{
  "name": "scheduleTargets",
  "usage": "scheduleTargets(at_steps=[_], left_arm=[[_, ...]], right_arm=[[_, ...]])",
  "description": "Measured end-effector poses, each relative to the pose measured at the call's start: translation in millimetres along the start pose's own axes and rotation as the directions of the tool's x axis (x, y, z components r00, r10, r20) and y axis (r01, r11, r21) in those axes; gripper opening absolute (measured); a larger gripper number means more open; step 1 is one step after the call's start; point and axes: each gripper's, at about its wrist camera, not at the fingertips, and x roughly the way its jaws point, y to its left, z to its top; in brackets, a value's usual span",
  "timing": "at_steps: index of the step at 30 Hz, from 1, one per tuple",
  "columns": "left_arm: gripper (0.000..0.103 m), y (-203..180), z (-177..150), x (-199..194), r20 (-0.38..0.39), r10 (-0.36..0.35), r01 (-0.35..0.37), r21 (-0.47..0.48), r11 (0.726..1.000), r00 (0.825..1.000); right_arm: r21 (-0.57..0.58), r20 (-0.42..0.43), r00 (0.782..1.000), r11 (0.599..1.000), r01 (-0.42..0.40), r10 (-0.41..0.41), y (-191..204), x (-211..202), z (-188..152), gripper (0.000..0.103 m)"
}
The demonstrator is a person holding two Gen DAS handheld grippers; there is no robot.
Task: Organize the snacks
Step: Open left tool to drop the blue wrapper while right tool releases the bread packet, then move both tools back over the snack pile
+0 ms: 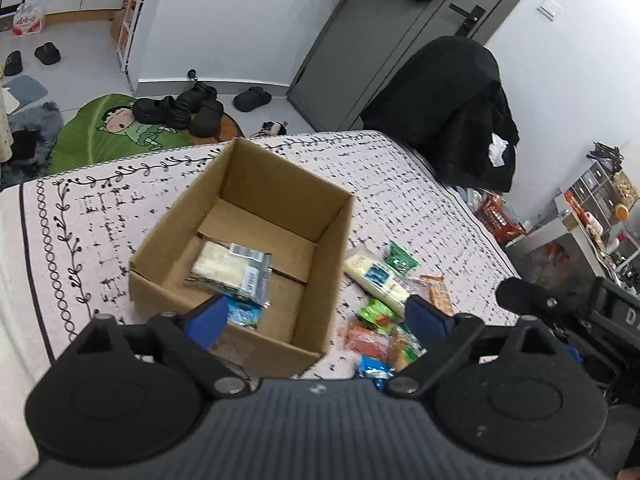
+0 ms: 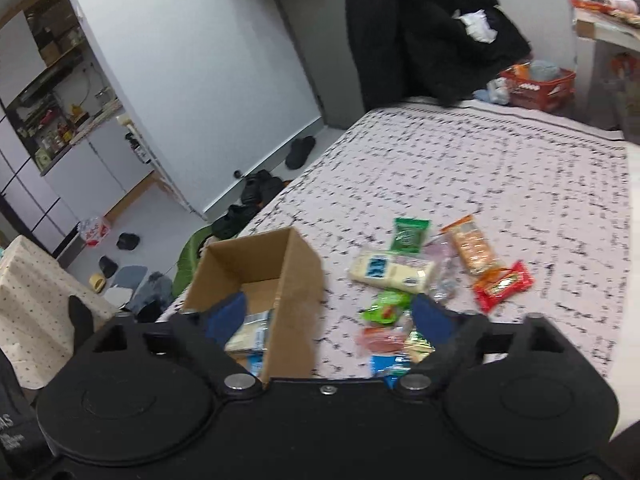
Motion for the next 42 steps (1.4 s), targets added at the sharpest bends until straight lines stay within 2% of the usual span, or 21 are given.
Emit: scheduleTargets(at_steps=[3,7,11,15,19,22,32,35,39,42], left_arm=[[0.103,-8,-3,-3,0.014,0.010,-0.010,0.017,1.000,1.000],[0.103,-19,-7,-5,0.013,0.012,-0.013,0.040,0.999,1.000],[0.103,-33,-13,-9,0.022,0.011,-0.013,0.082,0.997,1.000],[0.103,-45,-18,-9,-0.002,0.010,-0.010,0.116,0.993,1.000],[0.103,-52,-25,-7,-0.024,-0.007,0.010,0.117,0.993,1.000],[0.103,-57,-32,-3,-0.050,0.011,-0.006,0.107,0.994,0.999],[0.102,-79,-52,12,-0.058,-0.025,0.033,0.137,0.990,0.998],[0.099,-86,-56,21,-0.065,-0.026,0.036,0.150,0.988,0.998],[0.090,-97,-63,38,-0.084,-0.010,0.025,0.179,0.984,0.996],[0.083,-105,-65,53,-0.100,0.005,0.016,0.207,0.978,0.995]], right_arm=[[0.004,0.008,1.000,1.000,0.014,-0.014,-13,-6,-2,0.103],[0.007,0.005,0.999,0.999,0.046,-0.046,-30,-12,-7,0.103],[0.013,0.007,0.999,0.999,0.043,-0.043,-46,-17,-13,0.103],[0.027,0.005,0.999,0.999,0.046,-0.046,-62,-20,-18,0.103],[0.046,0.005,0.998,0.997,0.067,-0.067,-77,-22,-21,0.103],[0.070,-0.002,0.997,0.995,0.075,-0.075,-90,-21,-24,0.103],[0.092,-0.017,0.998,0.994,0.054,-0.053,-123,-14,-30,0.103],[0.108,-0.014,0.998,0.992,0.062,-0.060,-134,-7,-30,0.102],[0.167,-0.022,0.999,0.985,0.048,-0.045,-150,5,-29,0.096],[0.179,-0.012,0.999,0.983,0.044,-0.042,-157,11,-28,0.096]])
